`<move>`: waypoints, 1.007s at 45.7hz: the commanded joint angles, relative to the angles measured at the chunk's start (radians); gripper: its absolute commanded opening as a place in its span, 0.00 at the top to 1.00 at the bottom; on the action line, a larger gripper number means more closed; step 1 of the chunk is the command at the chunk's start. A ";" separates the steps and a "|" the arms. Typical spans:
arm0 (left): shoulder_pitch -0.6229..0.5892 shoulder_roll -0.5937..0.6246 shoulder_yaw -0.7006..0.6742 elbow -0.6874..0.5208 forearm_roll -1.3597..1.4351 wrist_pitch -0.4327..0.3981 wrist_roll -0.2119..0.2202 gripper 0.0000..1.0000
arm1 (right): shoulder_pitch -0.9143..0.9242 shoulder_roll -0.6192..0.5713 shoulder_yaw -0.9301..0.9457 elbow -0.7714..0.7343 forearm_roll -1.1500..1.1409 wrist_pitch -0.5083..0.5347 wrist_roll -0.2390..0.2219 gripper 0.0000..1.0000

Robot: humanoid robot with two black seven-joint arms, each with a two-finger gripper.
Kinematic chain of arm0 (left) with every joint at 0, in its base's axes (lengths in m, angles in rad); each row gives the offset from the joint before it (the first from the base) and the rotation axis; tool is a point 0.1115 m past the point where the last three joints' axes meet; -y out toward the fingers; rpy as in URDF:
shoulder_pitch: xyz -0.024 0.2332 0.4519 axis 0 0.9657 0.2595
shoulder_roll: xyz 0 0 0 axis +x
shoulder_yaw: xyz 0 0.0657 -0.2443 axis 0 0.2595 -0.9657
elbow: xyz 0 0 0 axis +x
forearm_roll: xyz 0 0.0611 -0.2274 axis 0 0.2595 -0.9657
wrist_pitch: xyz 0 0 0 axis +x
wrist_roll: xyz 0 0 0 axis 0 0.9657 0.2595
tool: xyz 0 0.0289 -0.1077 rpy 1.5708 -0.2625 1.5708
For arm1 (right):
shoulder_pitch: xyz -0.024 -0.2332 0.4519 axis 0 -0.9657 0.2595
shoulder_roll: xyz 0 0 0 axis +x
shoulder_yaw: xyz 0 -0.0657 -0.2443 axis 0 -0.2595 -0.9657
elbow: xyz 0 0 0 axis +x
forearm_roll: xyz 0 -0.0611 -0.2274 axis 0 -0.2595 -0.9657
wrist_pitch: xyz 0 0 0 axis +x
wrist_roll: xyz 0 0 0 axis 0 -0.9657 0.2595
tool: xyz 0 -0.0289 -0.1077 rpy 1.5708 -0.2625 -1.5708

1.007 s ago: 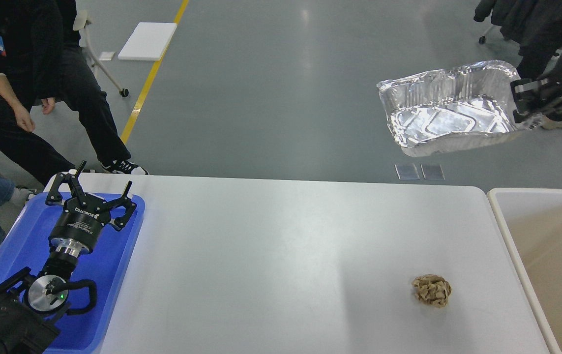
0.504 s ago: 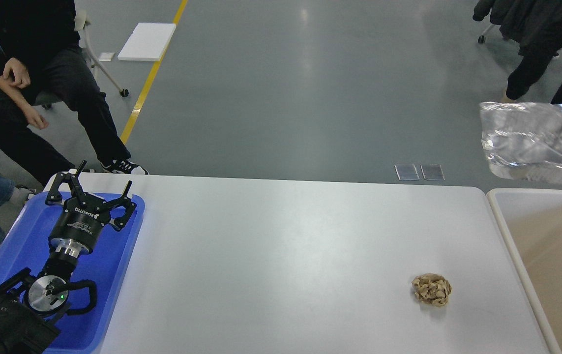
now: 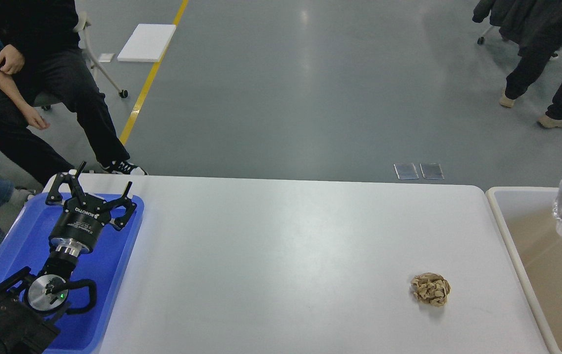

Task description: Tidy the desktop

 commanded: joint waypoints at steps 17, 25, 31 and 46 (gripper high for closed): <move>0.000 0.000 0.000 0.000 0.000 0.000 0.000 0.01 | -0.517 0.207 0.161 -0.157 0.259 -0.374 0.002 1.00; 0.000 0.000 0.000 0.000 0.000 0.000 0.000 0.01 | -0.671 0.296 0.218 -0.307 0.341 -0.412 0.002 1.00; 0.000 0.000 0.000 0.000 0.000 0.000 -0.002 0.01 | -0.773 0.343 0.313 -0.379 0.404 -0.457 0.002 1.00; 0.000 0.000 0.000 0.000 0.000 0.000 -0.002 0.01 | -0.930 0.494 0.512 -0.608 0.423 -0.501 0.002 1.00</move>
